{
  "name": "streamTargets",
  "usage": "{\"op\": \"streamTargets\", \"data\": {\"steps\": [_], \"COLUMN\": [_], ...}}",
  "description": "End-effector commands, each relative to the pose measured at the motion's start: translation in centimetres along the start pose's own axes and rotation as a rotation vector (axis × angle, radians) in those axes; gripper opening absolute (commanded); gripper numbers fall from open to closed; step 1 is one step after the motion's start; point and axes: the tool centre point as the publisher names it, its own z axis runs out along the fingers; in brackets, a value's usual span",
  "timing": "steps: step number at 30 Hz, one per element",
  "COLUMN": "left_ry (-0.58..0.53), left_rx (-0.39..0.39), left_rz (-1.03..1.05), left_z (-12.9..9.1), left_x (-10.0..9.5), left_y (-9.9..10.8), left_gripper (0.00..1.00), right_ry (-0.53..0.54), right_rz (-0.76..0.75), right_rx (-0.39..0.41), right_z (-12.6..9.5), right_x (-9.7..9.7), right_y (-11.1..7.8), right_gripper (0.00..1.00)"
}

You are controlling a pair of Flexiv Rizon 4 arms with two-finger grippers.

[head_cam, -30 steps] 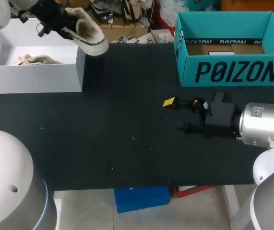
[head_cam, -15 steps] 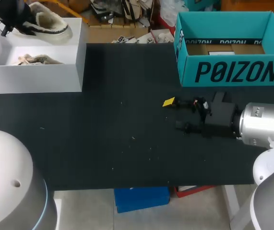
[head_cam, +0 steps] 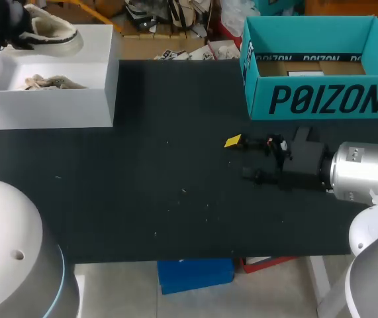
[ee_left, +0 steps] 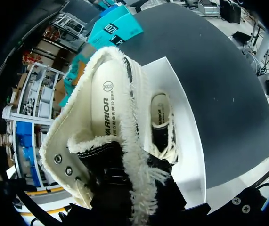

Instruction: Take the shoe out of the shoebox, open the shoe tongue, remove and reinsert the insole, then place the shoe into the shoebox

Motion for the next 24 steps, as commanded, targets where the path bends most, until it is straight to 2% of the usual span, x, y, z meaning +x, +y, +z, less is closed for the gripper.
{"op": "streamTargets", "data": {"steps": [1,6,10,24], "left_ry": [0.013,0.010,-0.006,0.003], "left_rx": [-0.021,-0.035,-0.071,-0.147], "left_rz": [-0.022,-0.041,-0.063,-0.112], "left_z": [2.2,4.0,4.5,6.5], "left_x": [-2.0,-3.8,-4.5,-2.8], "left_y": [-0.1,0.5,0.9,2.5], "left_gripper": [0.00,0.00,0.00,0.00], "right_ry": [-0.003,-0.003,-0.003,-0.003], "right_rz": [0.001,0.001,0.001,0.001], "right_rx": [0.000,0.000,0.000,0.000], "right_z": [0.0,0.0,0.0,0.0], "right_x": [0.1,0.1,0.1,0.1], "right_y": [0.0,0.0,0.0,0.0], "right_gripper": [1.00,1.00,1.00,1.00]}}
